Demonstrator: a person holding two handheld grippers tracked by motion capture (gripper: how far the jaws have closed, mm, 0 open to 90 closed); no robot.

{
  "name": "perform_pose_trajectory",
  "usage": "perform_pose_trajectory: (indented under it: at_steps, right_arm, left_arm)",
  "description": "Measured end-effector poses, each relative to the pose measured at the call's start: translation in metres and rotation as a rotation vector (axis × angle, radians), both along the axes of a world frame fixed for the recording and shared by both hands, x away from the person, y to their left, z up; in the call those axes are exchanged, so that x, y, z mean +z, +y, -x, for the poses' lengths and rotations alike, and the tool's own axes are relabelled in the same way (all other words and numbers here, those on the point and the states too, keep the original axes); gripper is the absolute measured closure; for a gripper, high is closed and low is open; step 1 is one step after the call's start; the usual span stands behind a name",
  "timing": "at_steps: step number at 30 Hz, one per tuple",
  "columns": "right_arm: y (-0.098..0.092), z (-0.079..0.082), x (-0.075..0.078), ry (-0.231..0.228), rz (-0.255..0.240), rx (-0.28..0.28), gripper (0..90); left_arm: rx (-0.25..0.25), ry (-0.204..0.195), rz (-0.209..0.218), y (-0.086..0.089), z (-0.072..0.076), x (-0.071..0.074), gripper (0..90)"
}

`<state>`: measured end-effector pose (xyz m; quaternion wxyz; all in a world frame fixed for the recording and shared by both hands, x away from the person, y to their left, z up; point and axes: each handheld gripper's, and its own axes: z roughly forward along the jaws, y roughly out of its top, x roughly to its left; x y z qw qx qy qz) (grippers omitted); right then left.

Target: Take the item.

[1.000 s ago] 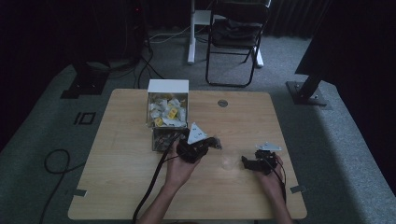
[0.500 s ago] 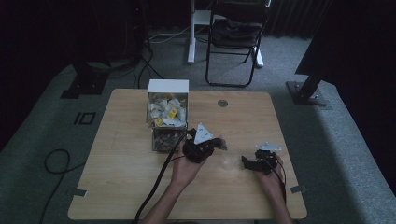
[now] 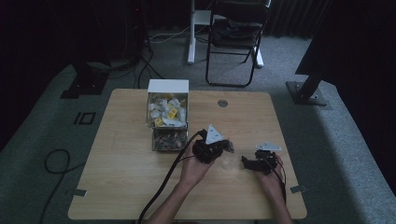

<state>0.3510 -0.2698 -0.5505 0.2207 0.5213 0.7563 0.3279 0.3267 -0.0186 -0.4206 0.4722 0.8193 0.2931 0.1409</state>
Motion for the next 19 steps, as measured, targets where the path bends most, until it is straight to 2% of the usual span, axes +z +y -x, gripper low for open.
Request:
perform_pose_trajectory:
  at_steps: [2,3,4,6,9,13,19]
  right_arm:
    - [0.0,0.0,0.0,0.0,0.0,0.0,13.2]
    - [0.0,0.0,0.0,0.0,0.0,0.001,13.2]
    - [0.0,0.0,0.0,0.0,0.001,0.0,13.2]
    - [0.0,0.0,0.0,0.0,-0.001,0.004,13.3]
    - [-0.001,0.0,0.0,0.0,-0.001,0.006,13.3]
    - [0.0,0.0,0.0,-0.001,-0.002,0.005,13.3]
    - [-0.001,0.0,0.0,0.0,0.001,0.007,13.3]
  left_arm:
    - [-0.043,0.016,0.005,-0.009,-0.002,-0.003,81.9]
    - [-0.053,0.012,0.001,-0.012,-0.002,-0.004,74.9]
    - [-0.046,0.003,-0.002,-0.013,-0.001,-0.005,67.7]
    - [-0.04,-0.008,0.003,-0.01,0.0,-0.004,61.0]
    - [-0.009,-0.024,0.015,0.001,0.002,-0.001,56.6]
    - [0.037,-0.034,0.009,0.019,0.003,-0.002,52.4]
    - [0.088,-0.03,0.009,0.042,0.003,-0.007,51.8]
